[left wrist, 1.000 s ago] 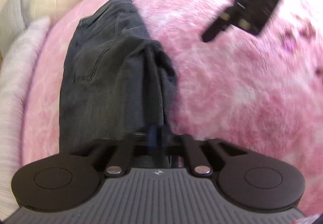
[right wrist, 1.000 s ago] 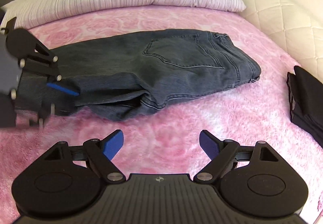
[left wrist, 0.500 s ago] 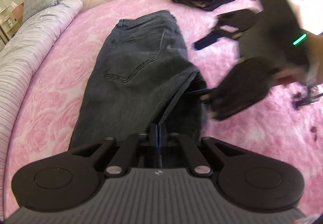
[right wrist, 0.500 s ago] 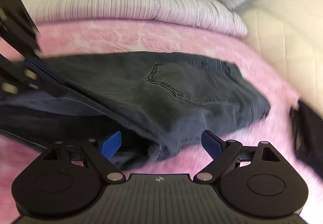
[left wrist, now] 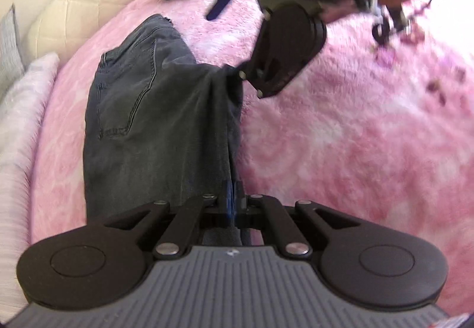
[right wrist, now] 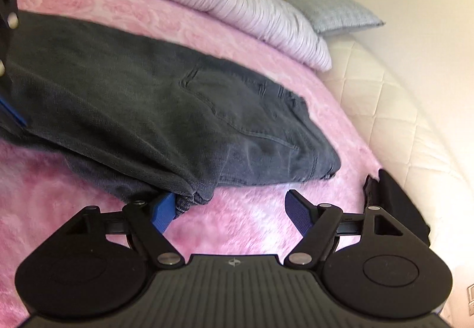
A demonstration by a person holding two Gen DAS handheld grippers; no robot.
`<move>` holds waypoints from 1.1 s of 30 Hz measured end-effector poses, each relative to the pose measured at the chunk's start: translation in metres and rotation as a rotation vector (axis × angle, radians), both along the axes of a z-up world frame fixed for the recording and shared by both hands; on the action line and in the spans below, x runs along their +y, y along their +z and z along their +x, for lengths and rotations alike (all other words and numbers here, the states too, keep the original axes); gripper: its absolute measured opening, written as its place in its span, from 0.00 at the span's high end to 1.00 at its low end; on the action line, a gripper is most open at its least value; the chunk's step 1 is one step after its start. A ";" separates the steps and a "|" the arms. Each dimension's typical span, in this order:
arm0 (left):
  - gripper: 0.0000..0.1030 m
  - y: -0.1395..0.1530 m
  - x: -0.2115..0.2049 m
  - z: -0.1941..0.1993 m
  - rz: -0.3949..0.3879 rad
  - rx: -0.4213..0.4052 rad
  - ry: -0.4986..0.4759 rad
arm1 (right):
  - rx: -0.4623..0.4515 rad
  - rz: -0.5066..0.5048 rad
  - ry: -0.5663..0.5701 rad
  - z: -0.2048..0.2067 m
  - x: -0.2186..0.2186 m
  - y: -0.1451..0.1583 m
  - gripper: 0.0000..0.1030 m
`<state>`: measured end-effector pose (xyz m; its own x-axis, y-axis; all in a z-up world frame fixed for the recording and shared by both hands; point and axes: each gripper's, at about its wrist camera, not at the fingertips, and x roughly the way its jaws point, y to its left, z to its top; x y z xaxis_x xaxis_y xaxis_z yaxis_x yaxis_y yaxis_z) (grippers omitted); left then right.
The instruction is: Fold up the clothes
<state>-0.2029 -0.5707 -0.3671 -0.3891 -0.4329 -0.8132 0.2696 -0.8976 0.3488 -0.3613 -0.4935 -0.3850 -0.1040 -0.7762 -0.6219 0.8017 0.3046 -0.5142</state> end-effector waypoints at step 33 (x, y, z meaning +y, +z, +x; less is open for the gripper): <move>0.67 -0.043 -0.185 -0.091 0.065 0.063 0.186 | -0.437 0.173 0.004 -0.027 0.010 0.021 0.98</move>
<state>-0.2937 -0.7556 -0.4097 -0.3583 -0.4490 -0.8186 0.4519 -0.8506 0.2687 -0.3888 -0.4838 -0.3643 0.1995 -0.6574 -0.7267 0.9305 0.3597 -0.0699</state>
